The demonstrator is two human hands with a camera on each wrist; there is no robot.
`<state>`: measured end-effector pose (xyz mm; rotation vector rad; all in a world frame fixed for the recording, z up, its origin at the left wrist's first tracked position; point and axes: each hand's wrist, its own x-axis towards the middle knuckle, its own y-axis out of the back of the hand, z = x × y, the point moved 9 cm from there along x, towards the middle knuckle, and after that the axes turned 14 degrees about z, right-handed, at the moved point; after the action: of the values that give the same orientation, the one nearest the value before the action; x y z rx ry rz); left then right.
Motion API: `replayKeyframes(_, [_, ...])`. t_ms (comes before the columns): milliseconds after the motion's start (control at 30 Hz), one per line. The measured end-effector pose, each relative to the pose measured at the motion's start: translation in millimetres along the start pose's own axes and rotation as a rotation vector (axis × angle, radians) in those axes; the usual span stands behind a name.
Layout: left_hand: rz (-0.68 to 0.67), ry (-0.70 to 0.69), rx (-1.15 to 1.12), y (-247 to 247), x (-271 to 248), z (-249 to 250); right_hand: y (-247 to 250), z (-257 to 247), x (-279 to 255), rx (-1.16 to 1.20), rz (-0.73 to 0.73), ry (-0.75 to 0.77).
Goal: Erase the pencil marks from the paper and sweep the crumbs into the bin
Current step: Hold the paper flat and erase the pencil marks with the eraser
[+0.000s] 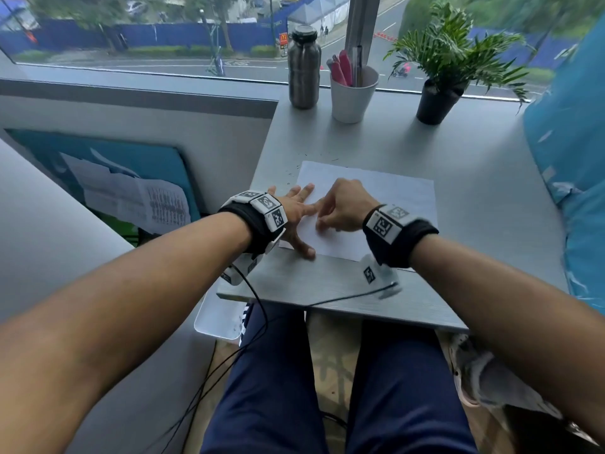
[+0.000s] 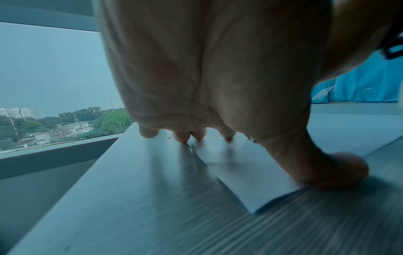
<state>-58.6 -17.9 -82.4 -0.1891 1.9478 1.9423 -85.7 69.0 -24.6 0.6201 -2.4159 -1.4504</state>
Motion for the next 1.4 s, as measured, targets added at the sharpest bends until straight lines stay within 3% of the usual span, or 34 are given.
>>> replayKeyframes(100, [0.0, 0.005, 0.004, 1, 0, 1, 7, 5, 5, -0.018, 0.097, -0.03])
replayKeyframes(200, [0.007, -0.008, -0.008, 5, -1, 4, -14, -14, -16, -0.023, -0.007, 0.079])
replayKeyframes(267, [0.008, -0.001, 0.0, 7, 1, 2, -7, -4, -7, 0.014, -0.023, 0.016])
replayKeyframes(333, [0.001, 0.0, 0.022, 5, 3, 2, 7, 15, 5, 0.078, 0.052, -0.072])
replayKeyframes(400, [0.002, -0.002, 0.035, 4, 2, 2, 3, 12, 1, 0.06, 0.061, -0.036])
replayKeyframes(500, [0.009, -0.006, 0.042, 3, 2, 0, -13, -7, -15, 0.05, -0.037, 0.069])
replayKeyframes(633, [0.0, -0.009, 0.05, 3, 3, 0, 11, 16, 9, 0.02, 0.105, -0.042])
replayKeyframes(767, [0.001, -0.005, 0.022, 2, 2, -3, -8, -9, -10, 0.001, 0.027, 0.089])
replayKeyframes(867, [-0.019, -0.007, 0.032, 2, 2, -2, 10, 18, 5, 0.026, 0.092, -0.04])
replayKeyframes(933, [-0.024, -0.006, 0.039, 2, 1, -1, 13, 22, 5, 0.034, 0.135, -0.046])
replayKeyframes(1033, [-0.031, 0.005, 0.029, 2, 1, -2, -2, 1, -12, 0.028, 0.041, 0.083])
replayKeyframes(1167, [-0.037, 0.003, 0.048, 4, 0, 1, 14, 23, 1, 0.031, 0.107, -0.029])
replayKeyframes(1300, [-0.032, 0.01, 0.049, 4, 0, -2, -3, 3, -15, 0.031, -0.015, 0.082])
replayKeyframes(1400, [-0.032, -0.001, 0.046, 3, 1, 0, 9, 25, -3, 0.059, 0.053, -0.031])
